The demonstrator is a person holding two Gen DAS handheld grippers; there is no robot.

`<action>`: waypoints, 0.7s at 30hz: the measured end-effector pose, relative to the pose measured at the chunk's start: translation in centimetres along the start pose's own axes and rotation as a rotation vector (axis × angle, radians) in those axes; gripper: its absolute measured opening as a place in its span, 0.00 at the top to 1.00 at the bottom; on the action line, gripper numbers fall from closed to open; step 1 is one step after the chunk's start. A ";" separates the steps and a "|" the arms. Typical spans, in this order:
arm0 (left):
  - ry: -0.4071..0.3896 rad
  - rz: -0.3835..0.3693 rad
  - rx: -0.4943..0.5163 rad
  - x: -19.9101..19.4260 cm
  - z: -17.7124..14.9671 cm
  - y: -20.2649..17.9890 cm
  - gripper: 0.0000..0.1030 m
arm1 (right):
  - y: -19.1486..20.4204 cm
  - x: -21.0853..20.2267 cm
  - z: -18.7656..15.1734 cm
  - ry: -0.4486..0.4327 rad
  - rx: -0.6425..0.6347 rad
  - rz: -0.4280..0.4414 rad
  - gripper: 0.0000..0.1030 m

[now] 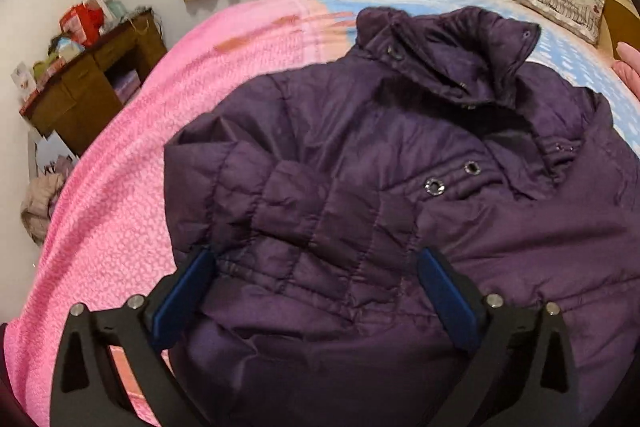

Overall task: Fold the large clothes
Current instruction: 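Press the folded sleeves flat on the jacket with both grippers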

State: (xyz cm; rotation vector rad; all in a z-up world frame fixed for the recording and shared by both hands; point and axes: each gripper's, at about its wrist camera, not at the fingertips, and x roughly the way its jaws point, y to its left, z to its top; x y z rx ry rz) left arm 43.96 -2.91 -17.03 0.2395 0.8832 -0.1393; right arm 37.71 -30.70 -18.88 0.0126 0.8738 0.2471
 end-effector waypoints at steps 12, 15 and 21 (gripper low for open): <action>0.026 0.047 0.033 0.8 0.2 -0.5 0.00 | 1.1 1.7 0.0 0.053 -0.056 -0.091 0.01; 0.022 0.043 0.027 0.3 0.0 -0.7 0.00 | 1.2 1.7 -0.1 0.051 -0.061 -0.099 0.02; 0.021 0.048 0.029 0.2 0.1 -0.6 0.00 | 1.3 1.7 0.0 0.051 -0.065 -0.106 0.01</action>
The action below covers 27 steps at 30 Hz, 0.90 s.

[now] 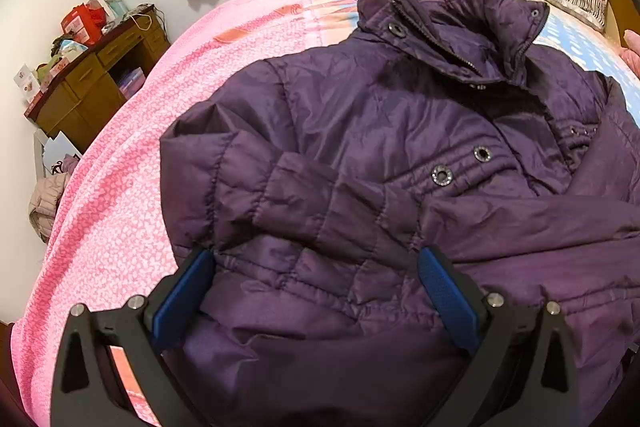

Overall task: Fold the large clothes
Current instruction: 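Press the folded sleeves flat on the jacket with both grippers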

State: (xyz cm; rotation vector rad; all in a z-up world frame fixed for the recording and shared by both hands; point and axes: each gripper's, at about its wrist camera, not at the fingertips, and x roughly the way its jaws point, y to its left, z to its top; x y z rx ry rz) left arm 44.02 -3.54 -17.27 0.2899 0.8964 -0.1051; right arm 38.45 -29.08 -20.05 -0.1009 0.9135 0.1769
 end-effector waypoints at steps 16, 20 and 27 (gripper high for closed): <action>-0.137 -0.107 -0.027 -8.1 1.7 -5.5 0.00 | -0.5 -3.2 2.9 -0.096 0.086 0.047 0.32; -0.055 -0.089 0.001 -3.9 -0.2 -7.1 0.00 | -2.4 -1.7 1.5 -0.077 0.108 0.064 0.33; -0.003 -0.116 -0.041 -3.0 0.0 -7.2 0.00 | -0.6 -0.6 1.2 -0.052 0.050 0.008 0.32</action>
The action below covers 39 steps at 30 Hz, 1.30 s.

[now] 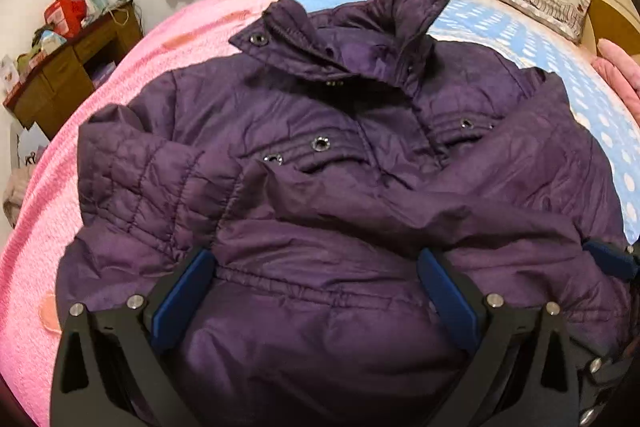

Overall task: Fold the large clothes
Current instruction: 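Press the folded sleeves flat on the jacket with both grippers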

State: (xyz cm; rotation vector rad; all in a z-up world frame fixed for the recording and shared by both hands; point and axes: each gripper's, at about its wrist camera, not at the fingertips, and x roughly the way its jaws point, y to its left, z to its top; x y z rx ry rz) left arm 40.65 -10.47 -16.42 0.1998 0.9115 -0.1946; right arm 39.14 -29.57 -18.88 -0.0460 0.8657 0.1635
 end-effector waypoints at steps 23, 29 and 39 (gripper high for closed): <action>-0.009 0.016 -0.024 -0.2 -0.4 -0.6 0.00 | 0.6 0.7 -0.2 0.020 -0.031 -0.041 0.29; -0.010 0.019 -0.025 -0.3 -0.5 -0.6 0.00 | 0.6 0.7 -0.2 0.019 -0.032 -0.042 0.29; -0.008 0.013 -0.030 -0.4 -0.5 -0.4 0.00 | 0.8 0.7 0.0 0.029 -0.038 -0.053 0.28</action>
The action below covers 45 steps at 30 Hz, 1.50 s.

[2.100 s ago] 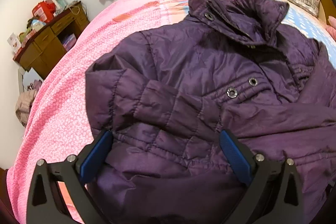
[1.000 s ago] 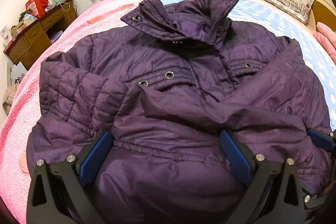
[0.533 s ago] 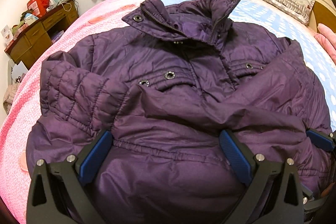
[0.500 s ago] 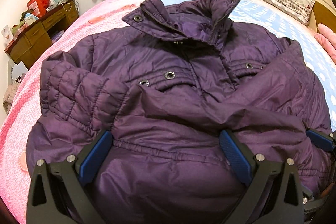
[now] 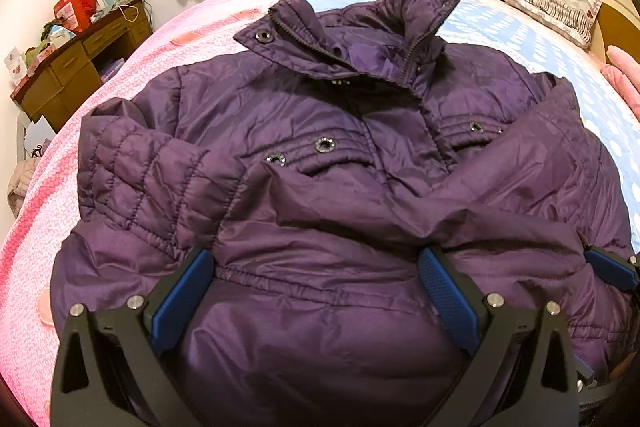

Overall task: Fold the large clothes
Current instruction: 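Press the folded sleeves flat on the jacket with both grippers, then grasp the purple jacket's hem edge with both grippers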

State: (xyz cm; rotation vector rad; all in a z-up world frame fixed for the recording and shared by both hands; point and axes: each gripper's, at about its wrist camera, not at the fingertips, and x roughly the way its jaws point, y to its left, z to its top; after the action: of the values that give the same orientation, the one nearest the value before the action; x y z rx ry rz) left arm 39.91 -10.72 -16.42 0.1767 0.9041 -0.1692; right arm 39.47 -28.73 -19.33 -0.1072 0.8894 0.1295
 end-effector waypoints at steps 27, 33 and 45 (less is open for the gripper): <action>-0.032 -0.075 0.060 7.4 20.6 3.8 0.00 | -12.3 13.8 27.4 0.080 0.138 0.190 0.25; 0.003 -0.102 0.164 9.4 19.8 3.2 0.54 | -12.1 17.5 27.0 0.162 0.056 0.135 0.73; -0.246 -0.150 0.274 0.4 16.7 5.4 0.88 | -12.2 7.9 23.0 -0.039 -0.083 0.056 0.87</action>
State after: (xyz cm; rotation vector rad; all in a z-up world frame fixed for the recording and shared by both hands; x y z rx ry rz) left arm 54.09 -9.26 -6.15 0.3353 0.6463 -0.4456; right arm 63.93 -36.89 -10.59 -0.1566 0.8481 0.2206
